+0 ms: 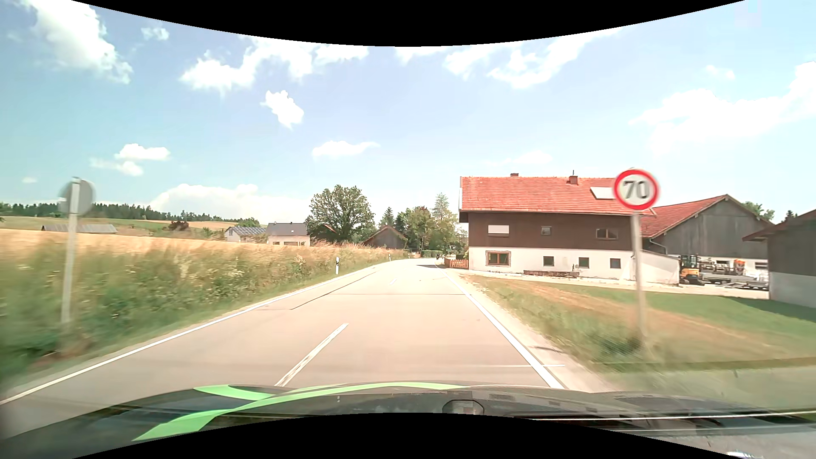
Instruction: Follow the waypoints while adhering to traffic rules and regulations
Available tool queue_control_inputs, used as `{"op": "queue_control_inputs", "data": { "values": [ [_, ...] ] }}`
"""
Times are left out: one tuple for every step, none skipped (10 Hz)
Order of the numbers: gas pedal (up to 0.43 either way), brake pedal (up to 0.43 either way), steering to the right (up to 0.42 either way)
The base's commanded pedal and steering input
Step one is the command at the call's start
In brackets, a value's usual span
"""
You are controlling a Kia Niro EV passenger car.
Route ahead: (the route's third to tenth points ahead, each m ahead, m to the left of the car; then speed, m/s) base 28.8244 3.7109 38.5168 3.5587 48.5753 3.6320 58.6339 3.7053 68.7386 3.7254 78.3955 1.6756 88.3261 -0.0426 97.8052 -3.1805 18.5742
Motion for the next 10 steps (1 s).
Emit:
{"op": "queue_control_inputs", "data": {
  "values": [
    [0.000, 0.000, -0.017],
    [0.000, 0.000, -0.016],
    [0.000, 0.000, -0.014],
    [0.000, 0.000, -0.011],
    [0.000, 0.000, -0.010],
    [0.000, 0.000, -0.008],
    [0.028, 0.000, -0.007],
    [0.039, 0.000, -0.006],
    [0.039, 0.000, -0.003],
    [0.067, 0.000, -0.002]
  ]
}}
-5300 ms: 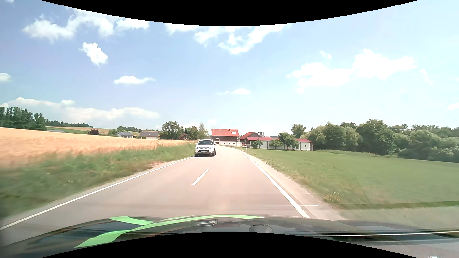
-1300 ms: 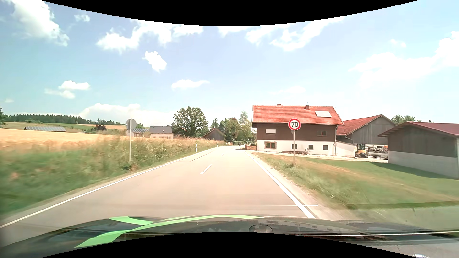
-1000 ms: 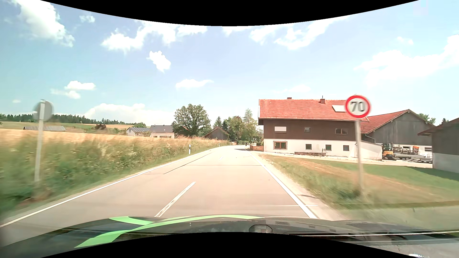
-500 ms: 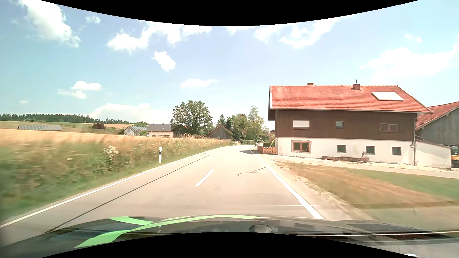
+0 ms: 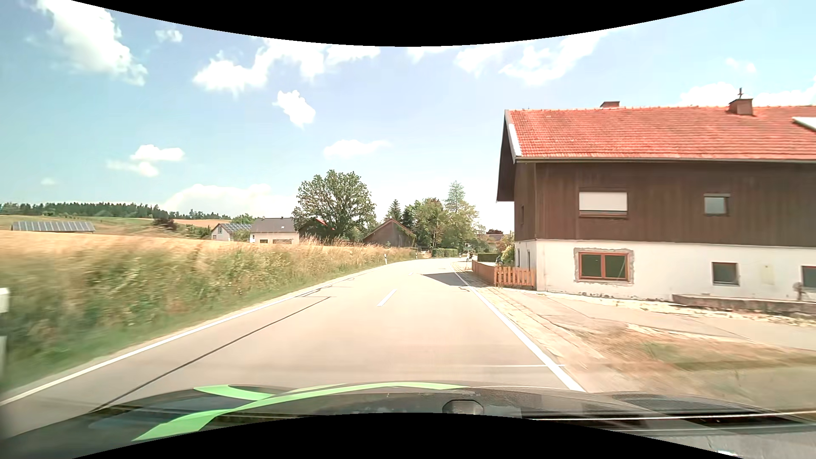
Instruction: Follow the waypoints while adhering to traffic rules and regulations
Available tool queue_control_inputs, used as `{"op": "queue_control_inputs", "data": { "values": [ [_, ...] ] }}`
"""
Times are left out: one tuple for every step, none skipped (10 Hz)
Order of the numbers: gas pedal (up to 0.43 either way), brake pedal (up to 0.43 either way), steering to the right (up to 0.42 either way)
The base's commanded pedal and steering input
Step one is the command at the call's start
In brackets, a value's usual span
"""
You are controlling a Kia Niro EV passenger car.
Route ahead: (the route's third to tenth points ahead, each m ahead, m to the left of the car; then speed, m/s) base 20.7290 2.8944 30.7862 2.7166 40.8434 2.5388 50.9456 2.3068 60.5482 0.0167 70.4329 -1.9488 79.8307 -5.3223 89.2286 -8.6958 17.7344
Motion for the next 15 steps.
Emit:
{"op": "queue_control_inputs", "data": {
  "values": [
    [0.067, 0.000, -0.002],
    [0.067, 0.000, 0.000],
    [0.087, 0.000, 0.002],
    [0.130, 0.000, 0.002],
    [0.138, 0.000, 0.002],
    [0.138, 0.000, 0.002],
    [0.138, 0.000, 0.002],
    [0.138, 0.000, 0.002],
    [0.138, 0.000, 0.002],
    [0.138, 0.000, 0.002],
    [0.138, 0.000, 0.002],
    [0.138, 0.000, 0.002],
    [0.138, 0.000, 0.002],
    [0.130, 0.000, 0.002],
    [0.130, 0.000, 0.002]
  ]
}}
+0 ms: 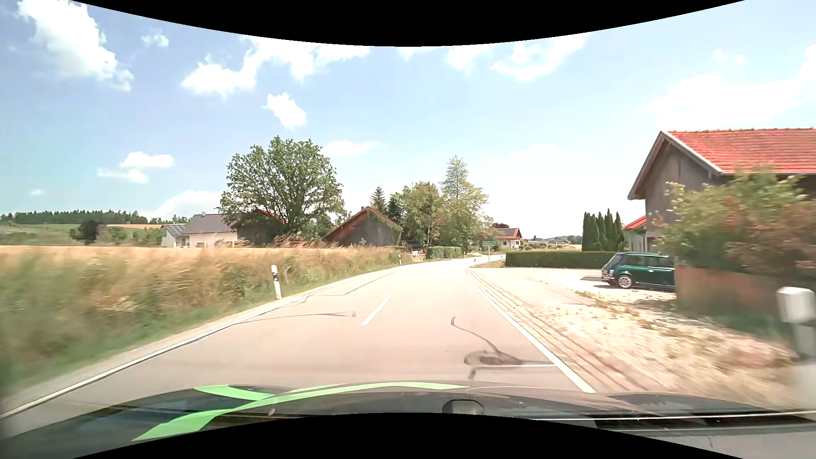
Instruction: Follow the waypoints while adhering to traffic rules and regulations
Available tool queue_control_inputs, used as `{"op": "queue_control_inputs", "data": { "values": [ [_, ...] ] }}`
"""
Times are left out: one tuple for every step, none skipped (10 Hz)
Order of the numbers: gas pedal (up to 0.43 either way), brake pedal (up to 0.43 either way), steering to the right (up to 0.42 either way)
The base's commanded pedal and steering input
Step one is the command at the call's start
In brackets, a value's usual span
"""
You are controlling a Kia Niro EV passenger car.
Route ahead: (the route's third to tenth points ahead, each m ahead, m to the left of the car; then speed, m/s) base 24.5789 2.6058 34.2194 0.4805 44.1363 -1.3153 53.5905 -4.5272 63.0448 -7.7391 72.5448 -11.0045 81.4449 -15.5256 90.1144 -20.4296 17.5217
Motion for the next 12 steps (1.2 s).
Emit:
{"op": "queue_control_inputs", "data": {
  "values": [
    [0.130, 0.000, 0.003],
    [0.130, 0.000, 0.005],
    [0.130, 0.000, 0.008],
    [0.138, 0.000, 0.011],
    [0.138, 0.000, 0.012],
    [0.157, 0.000, 0.013],
    [0.189, 0.000, 0.014],
    [0.220, 0.000, 0.018],
    [0.228, 0.000, 0.020],
    [0.240, 0.000, 0.021],
    [0.248, 0.000, 0.022],
    [0.248, 0.000, 0.026]
  ]
}}
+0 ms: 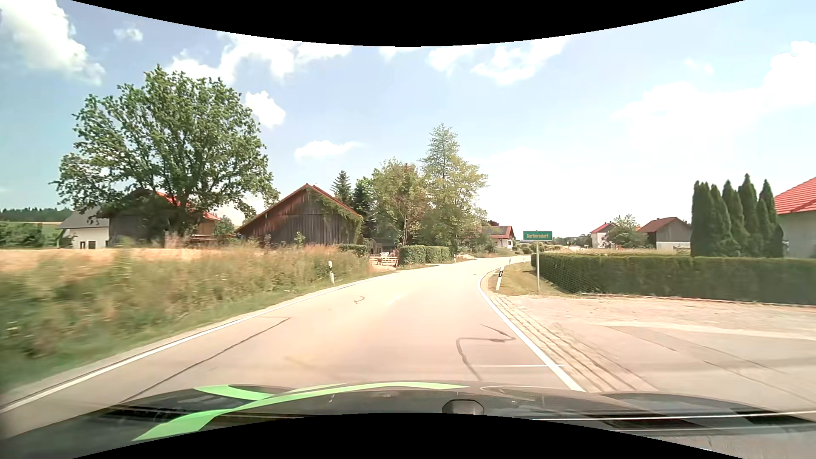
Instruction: Follow the waypoints while adhering to traffic rules and regulations
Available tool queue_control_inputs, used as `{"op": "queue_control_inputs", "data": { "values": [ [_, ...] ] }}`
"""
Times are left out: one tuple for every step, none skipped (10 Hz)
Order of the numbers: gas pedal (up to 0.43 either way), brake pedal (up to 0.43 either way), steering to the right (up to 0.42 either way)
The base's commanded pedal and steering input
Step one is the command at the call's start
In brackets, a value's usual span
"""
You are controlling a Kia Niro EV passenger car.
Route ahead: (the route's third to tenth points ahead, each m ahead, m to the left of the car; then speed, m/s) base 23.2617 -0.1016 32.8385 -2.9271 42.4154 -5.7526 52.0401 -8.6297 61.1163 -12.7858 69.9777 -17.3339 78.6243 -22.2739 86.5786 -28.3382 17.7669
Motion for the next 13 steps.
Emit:
{"op": "queue_control_inputs", "data": {
  "values": [
    [0.240, 0.000, 0.031],
    [0.228, 0.000, 0.033],
    [0.220, 0.000, 0.033],
    [0.197, 0.000, 0.032],
    [0.197, 0.000, 0.033],
    [0.209, 0.000, 0.033],
    [0.209, 0.000, 0.034],
    [0.209, 0.000, 0.036],
    [0.209, 0.000, 0.037],
    [0.209, 0.000, 0.037],
    [0.197, 0.000, 0.038],
    [0.189, 0.000, 0.039],
    [0.189, 0.000, 0.039]
  ]
}}
